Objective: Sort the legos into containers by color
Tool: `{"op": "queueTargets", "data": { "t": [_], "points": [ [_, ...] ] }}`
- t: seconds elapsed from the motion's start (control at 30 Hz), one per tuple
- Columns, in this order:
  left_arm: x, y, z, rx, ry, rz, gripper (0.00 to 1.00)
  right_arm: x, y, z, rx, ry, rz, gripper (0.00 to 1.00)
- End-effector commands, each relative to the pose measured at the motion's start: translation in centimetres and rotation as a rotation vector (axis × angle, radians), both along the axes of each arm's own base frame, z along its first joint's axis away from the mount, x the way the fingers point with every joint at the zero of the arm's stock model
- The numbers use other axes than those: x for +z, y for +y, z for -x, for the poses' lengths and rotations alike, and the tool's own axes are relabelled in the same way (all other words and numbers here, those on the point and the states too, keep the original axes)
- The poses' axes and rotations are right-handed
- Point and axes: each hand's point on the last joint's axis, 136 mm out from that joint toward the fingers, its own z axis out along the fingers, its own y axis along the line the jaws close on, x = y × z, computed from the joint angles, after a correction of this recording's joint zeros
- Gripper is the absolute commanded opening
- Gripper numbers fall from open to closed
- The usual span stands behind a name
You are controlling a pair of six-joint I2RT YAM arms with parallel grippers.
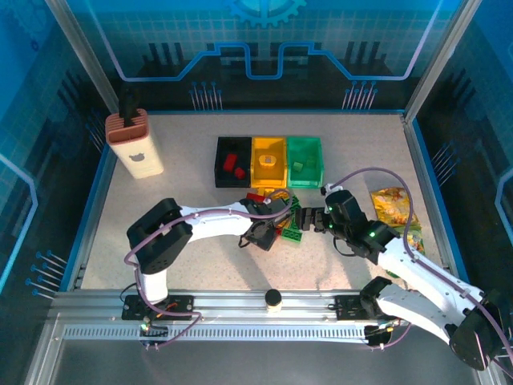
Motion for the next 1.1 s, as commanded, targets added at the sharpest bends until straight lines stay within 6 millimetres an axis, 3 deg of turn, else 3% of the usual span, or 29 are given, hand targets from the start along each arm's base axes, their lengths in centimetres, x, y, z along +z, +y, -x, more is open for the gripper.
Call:
{"op": "queueTargets", "data": {
  "t": [0.0, 0.13, 0.3, 0.47, 0.63, 0.83, 1.07],
  "points": [
    [-0.9, 0.9, 0.9, 0.015, 0.065, 0.013, 0.52, 0.5, -0.3, -0.2, -0.022, -0.013, -0.029, 0.99],
    [0.7, 1.7, -0.1, 0.058, 0.048, 0.066, 0.51, 0.6, -0.6, -0.2, -0.033, -0.02, -0.032, 0.99],
    [5.0, 3.4, -3.4, 0.148, -0.016, 0.197, 0.51, 0.9, -0.9, 0.0, -0.038, -0.029, -0.034, 0.99],
    [9.9, 7.3, -9.0, 0.291, -0.138, 0.285, 0.52, 1.2, -1.0, 0.1, -0.039, -0.033, -0.04, 0.99],
    [13.2, 11.2, -14.3, 0.458, -0.227, 0.389, 0.53, 1.2, -1.0, 0.4, -0.032, -0.031, -0.049, 0.98],
    [13.4, 12.8, -19.2, 0.529, -0.245, 0.395, 0.53, 0.7, -0.6, 0.9, -0.003, -0.005, -0.06, 0.98],
    [12.3, 12.3, -23.0, 0.522, -0.224, 0.356, 0.56, 0.2, -0.6, 1.7, 0.014, 0.017, -0.066, 0.97]
  ]
}}
